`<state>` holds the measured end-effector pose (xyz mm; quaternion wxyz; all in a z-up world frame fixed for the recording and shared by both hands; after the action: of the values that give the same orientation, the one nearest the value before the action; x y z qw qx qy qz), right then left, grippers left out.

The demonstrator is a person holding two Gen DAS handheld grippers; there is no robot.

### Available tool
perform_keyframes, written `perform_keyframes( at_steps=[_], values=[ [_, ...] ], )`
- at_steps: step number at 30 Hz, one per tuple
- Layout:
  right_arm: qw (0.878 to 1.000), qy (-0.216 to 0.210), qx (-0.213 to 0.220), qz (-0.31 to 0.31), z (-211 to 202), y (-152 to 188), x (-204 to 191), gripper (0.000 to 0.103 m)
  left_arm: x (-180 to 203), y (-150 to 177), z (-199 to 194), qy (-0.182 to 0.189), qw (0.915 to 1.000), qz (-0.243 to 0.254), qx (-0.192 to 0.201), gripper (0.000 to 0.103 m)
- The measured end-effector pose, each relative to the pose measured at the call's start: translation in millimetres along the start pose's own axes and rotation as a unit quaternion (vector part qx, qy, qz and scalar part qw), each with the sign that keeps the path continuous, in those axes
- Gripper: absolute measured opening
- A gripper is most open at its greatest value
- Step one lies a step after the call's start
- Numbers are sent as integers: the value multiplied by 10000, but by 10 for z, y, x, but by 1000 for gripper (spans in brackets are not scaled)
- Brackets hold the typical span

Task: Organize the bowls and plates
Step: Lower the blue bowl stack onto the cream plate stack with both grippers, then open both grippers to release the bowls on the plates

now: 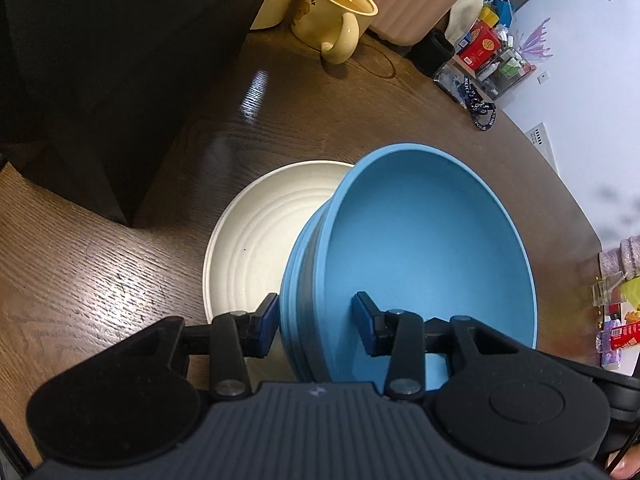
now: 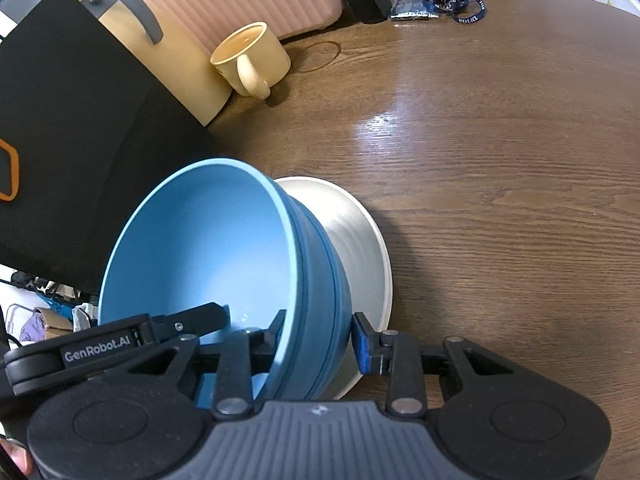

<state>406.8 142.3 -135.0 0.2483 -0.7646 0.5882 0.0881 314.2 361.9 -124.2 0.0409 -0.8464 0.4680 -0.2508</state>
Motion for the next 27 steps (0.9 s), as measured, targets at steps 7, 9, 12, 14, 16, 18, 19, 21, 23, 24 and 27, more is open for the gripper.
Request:
perform_keyframes(
  at_steps=[7, 9, 12, 14, 16, 18, 19, 21, 23, 24, 27],
  values=[
    [10000, 21, 13, 5, 12, -7, -10, 32, 0, -27, 14, -21, 10000, 29, -12, 40],
    [10000, 37, 15, 5, 16, -11, -17, 32, 4, -28, 16, -37, 10000, 37, -19, 40],
    [10000, 56, 19, -1, 30, -17, -34, 32, 0, -34, 20, -38, 10000, 35, -24, 40],
    [10000, 54, 25, 15, 29, -9, -29, 32, 4, -40, 27, -40, 10000, 41, -25, 40],
    [10000, 56, 30, 25, 31, -9, -30, 32, -2, -43, 29, -35, 10000, 37, -31, 40],
    [10000, 56, 37, 37, 30, -8, -29, 32, -3, -46, 33, -33, 10000, 32, -33, 40],
    [10000, 57, 40, 41, 34, -7, -27, 32, -5, -48, 36, -33, 10000, 33, -36, 41],
    [10000, 65, 44, 47, 37, -10, -30, 32, 0, -47, 35, -45, 10000, 58, -37, 41],
    [10000, 73, 40, 50, 41, -9, -38, 34, 3, -46, 27, -79, 9999, 97, -20, 41],
    [9999, 86, 41, 42, 41, -7, -46, 35, 1, -45, 24, -95, 9999, 106, -15, 44],
    [9999, 124, 61, 52, 38, 0, -52, 35, -25, -40, 1, -139, 9999, 76, 22, 52]
  ],
)
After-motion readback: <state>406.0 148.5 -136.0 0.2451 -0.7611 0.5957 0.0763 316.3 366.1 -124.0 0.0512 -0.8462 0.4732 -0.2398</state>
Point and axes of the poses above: each gripper's, at about its wrist camera, not at the fingertips, and z roughly the way its jaws point, x to its right, y to its underside, the point moved 1 cm from there along z, roughly the way its jaws point
